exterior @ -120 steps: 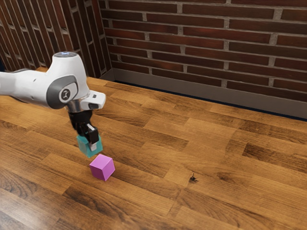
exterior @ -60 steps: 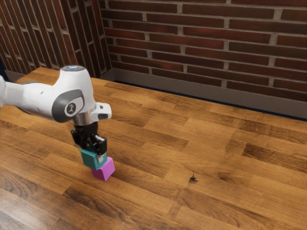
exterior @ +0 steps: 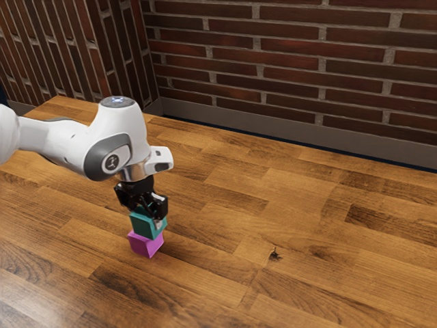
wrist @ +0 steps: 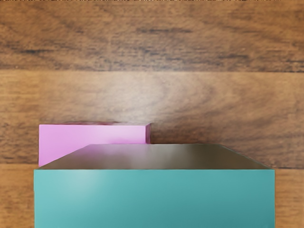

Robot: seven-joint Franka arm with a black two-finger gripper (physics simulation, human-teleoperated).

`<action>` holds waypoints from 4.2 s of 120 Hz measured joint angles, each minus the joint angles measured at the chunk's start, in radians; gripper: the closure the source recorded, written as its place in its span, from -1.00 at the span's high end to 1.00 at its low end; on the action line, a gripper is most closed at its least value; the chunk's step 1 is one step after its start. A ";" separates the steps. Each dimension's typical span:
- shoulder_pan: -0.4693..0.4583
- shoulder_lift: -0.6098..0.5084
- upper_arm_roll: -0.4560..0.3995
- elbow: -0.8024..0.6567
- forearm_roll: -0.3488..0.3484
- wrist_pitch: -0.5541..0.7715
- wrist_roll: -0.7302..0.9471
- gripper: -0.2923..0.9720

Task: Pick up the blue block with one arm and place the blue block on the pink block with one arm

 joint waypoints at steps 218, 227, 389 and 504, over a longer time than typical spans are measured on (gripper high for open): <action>0.126 0.035 0.018 0.003 0.015 0.043 -0.053 0.04; 0.118 0.035 0.018 0.003 0.016 0.044 -0.053 0.04; 0.087 0.033 0.010 -0.006 0.010 0.060 -0.018 0.04; 0.093 0.039 -0.018 -0.023 -0.038 0.104 0.136 0.06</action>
